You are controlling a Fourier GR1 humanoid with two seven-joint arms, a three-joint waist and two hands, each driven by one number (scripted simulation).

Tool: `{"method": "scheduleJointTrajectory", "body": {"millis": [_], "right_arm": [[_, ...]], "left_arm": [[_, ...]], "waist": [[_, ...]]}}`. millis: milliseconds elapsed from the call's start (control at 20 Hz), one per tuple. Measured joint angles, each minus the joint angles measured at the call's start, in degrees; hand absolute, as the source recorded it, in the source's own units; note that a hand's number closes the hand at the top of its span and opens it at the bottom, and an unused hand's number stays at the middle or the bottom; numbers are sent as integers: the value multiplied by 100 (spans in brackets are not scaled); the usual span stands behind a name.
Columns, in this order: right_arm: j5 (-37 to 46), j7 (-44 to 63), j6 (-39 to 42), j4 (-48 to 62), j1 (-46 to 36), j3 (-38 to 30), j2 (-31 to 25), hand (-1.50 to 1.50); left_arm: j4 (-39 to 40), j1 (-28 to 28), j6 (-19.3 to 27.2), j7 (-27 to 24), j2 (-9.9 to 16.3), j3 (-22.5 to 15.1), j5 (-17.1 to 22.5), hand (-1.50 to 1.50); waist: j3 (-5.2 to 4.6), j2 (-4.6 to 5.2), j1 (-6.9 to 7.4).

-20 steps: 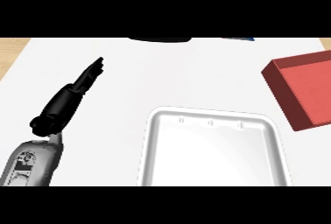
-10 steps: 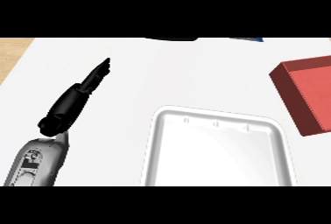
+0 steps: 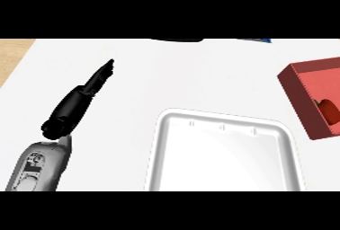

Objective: Pick the bell pepper from the tray and place it in the cardboard box

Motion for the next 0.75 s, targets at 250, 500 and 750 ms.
{"method": "scheduleJointTrajectory", "body": {"millis": [250, 500, 750], "right_arm": [[-1056, 13, 272, 100, 28, -240, 509, -150], [-2296, 502, 923, 373, 135, -548, 1017, -150], [-3325, 1235, 1678, 790, -37, -910, 1140, -150]], "left_arm": [[16, 1, 30, 3, 3, 49, 7, 0], [20, -2, 9, 3, 16, 65, 26, 0], [-9, 24, -8, -22, 30, 65, 30, 0]], "waist": [[15, -2, -77], [15, 18, -95], [10, 28, -33]]}}
